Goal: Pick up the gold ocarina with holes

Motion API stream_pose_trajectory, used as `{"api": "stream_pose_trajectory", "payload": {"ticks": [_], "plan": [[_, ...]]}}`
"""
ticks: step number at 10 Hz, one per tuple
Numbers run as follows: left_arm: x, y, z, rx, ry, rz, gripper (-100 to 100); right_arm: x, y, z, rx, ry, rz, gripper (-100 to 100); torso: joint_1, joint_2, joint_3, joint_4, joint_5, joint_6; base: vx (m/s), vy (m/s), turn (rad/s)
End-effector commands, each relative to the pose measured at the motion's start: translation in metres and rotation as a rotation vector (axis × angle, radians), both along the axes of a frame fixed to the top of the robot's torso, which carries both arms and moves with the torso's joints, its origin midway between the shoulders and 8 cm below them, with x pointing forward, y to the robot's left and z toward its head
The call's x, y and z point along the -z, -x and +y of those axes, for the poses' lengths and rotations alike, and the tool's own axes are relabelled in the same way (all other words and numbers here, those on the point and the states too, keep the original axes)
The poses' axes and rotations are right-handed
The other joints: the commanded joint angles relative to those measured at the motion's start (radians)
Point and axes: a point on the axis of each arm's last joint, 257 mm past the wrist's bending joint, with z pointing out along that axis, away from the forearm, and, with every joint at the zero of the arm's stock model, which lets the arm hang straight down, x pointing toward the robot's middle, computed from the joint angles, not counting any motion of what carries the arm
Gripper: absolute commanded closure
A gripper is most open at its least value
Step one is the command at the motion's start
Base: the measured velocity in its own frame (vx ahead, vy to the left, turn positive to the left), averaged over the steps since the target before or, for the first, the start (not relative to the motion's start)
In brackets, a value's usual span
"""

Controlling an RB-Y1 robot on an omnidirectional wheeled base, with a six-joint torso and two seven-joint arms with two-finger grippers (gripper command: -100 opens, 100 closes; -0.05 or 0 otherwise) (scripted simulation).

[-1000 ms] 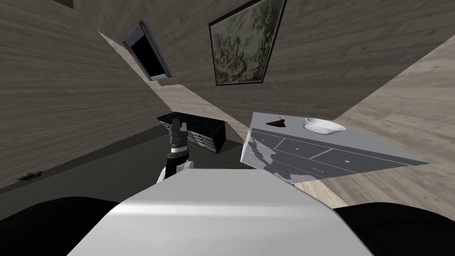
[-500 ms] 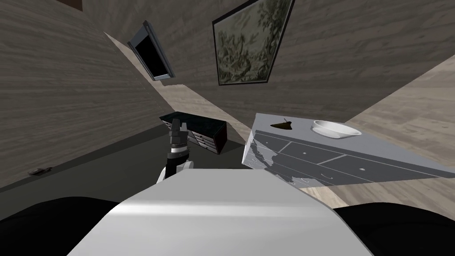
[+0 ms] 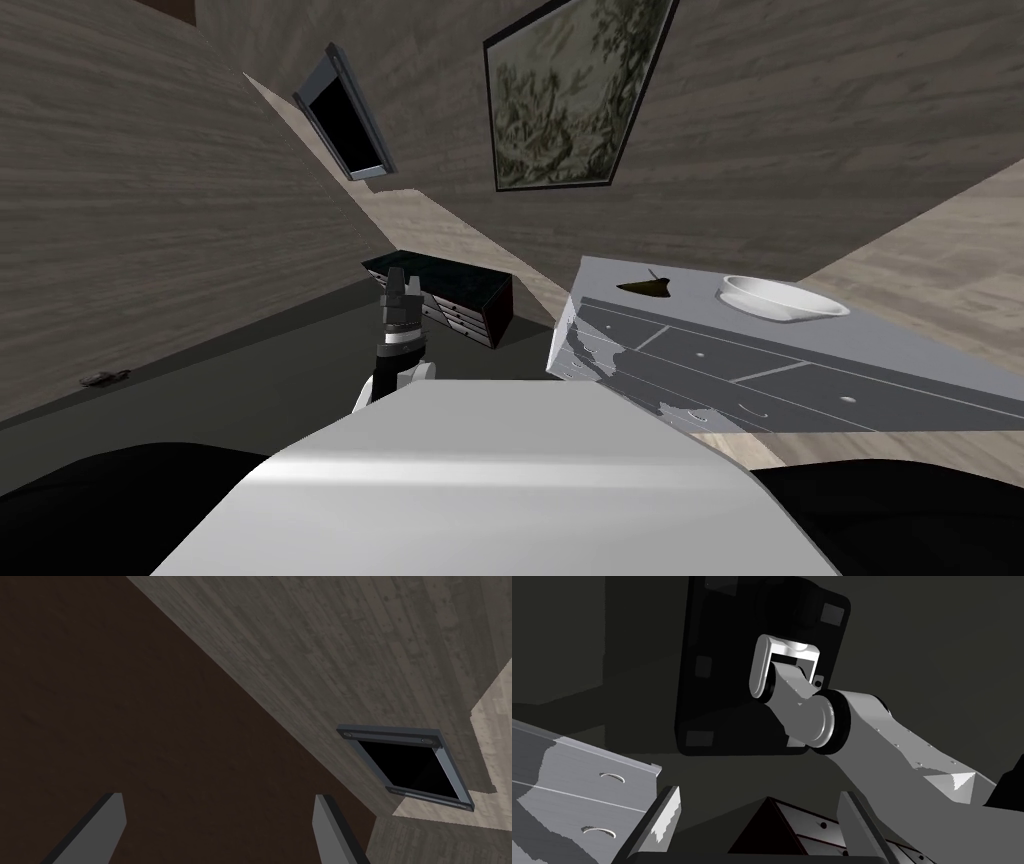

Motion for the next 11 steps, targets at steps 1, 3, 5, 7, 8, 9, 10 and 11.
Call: {"api": "stream_pose_trajectory", "payload": {"ticks": [1,3,5,7,8,9,10,11], "plan": [[0.000,0.000,0.000,0.000,0.000,0.000,0,-0.007,0.000,-0.016,-0.025,0.036,0.004,-100,0.000,0.000,0.000,0.000,0.000,0.000,0.017,0.011,-0.013],[0.000,0.000,0.000,0.000,0.000,0.000,0,-0.018,0.020,-0.048,-0.078,0.106,0.046,-100,0.001,-0.001,0.000,0.000,0.000,-0.001,0.092,0.024,0.107],[0.000,0.000,0.000,0.000,0.000,0.000,0,-0.025,0.021,-0.065,-0.089,0.144,0.057,-100,0.000,0.000,0.000,0.000,0.000,0.000,0.033,0.002,-0.009],[0.000,0.000,0.000,0.000,0.000,0.000,0,-0.025,0.019,-0.065,-0.102,0.141,0.051,-100,-0.001,0.004,0.002,0.001,-0.001,0.000,-0.011,-0.001,0.001],[0.000,0.000,0.000,0.000,0.000,0.000,0,-0.025,0.019,-0.065,-0.097,0.142,0.053,-100,-0.001,0.005,0.003,0.001,-0.001,0.000,-0.007,-0.003,0.000],[0.000,0.000,0.000,0.000,0.000,0.000,0,-0.036,0.033,-0.089,-0.144,0.194,0.081,-100,-0.001,0.005,0.003,0.001,-0.001,0.000,0.088,0.013,0.147],[0.000,0.000,0.000,0.000,0.000,0.000,0,-0.043,0.032,-0.102,-0.158,0.223,0.089,-100,0.000,0.000,0.000,0.000,0.000,-0.001,0.115,0.011,0.072],[0.000,0.000,0.000,0.000,0.000,0.000,0,-0.048,0.031,-0.110,-0.167,0.242,0.092,-100,0.000,-0.003,-0.001,-0.001,0.000,0.000,0.060,0.003,-0.010]]}}
